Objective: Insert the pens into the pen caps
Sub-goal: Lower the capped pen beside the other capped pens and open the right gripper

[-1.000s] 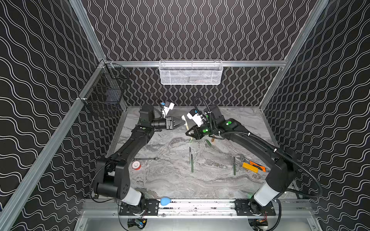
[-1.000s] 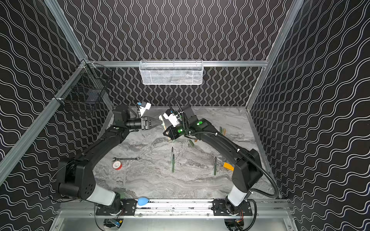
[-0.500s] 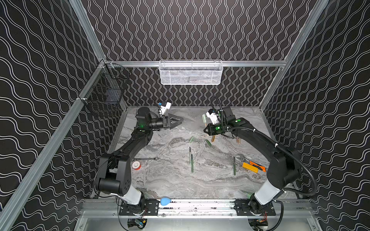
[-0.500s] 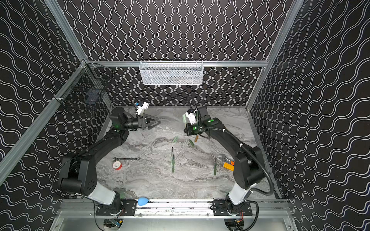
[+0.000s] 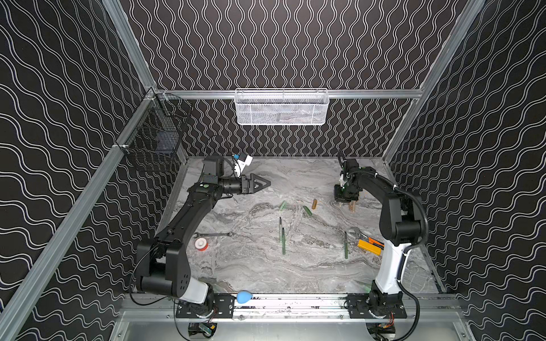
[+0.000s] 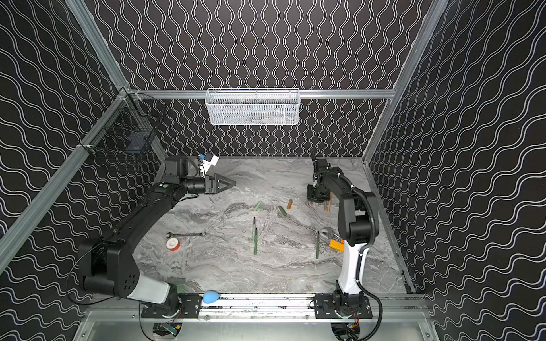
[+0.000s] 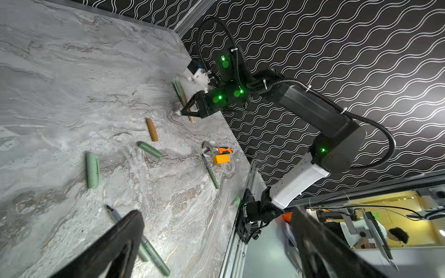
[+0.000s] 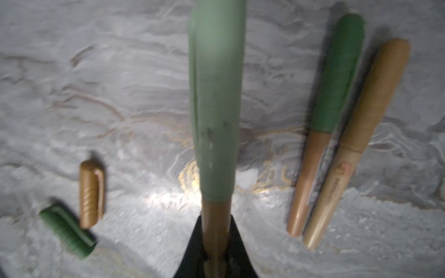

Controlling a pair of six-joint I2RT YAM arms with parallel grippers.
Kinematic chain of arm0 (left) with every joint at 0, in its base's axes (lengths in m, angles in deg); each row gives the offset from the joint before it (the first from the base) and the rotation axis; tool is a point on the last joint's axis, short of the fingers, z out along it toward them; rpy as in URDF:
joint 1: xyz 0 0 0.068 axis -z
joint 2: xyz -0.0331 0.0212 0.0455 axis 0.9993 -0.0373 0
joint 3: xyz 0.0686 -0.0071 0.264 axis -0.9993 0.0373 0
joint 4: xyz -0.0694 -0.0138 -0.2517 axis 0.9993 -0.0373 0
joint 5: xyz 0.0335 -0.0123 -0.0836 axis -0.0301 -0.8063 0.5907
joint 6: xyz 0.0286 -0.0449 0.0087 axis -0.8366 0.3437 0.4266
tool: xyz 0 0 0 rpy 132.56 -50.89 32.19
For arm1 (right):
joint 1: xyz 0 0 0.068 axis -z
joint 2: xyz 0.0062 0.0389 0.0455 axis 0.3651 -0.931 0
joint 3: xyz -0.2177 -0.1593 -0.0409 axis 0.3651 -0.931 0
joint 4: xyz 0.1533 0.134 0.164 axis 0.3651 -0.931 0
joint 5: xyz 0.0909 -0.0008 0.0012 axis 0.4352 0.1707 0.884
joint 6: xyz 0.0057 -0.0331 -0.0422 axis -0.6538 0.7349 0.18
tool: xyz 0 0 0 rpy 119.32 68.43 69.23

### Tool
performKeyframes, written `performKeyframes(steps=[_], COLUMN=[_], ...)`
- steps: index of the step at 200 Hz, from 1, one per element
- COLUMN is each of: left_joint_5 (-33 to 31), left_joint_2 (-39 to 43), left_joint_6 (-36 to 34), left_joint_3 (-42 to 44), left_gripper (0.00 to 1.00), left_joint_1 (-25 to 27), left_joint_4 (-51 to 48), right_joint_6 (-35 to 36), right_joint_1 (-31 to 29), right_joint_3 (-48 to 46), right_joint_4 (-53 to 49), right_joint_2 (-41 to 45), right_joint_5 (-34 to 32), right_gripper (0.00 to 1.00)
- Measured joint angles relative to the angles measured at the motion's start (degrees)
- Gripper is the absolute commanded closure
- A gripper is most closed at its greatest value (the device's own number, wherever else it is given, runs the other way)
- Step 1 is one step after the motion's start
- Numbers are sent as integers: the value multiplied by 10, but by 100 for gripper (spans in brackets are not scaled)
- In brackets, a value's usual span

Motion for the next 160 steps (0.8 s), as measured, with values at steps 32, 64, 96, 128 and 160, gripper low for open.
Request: performKeyframes(steps=[32, 64, 96, 128, 160], left_joint_5=[-29, -41, -43, -44, -51], left_joint_2=[10, 10, 12, 12, 6], left_joint_6=[-41, -58, -62, -62, -64], left_joint_3=[-5, -6, -5, -1, -7], left_gripper=[1, 1, 1, 1, 1], left_joint_1=[1, 1, 1, 2, 2], left_joint_4=[-50, -68, -73, -73, -78], right_joint_6=[19, 32, 32, 25, -4], right_joint_1=[13, 17, 17, 10, -19], right_joint_3=[39, 55, 58, 21, -82], right_joint_4=[-26, -38, -48, -56, -63], right_joint_2=[-37, -48, -39, 20, 123], right_joint_5=[-53, -75, -84, -79, -44], right_gripper=[81, 70, 67, 62, 58])
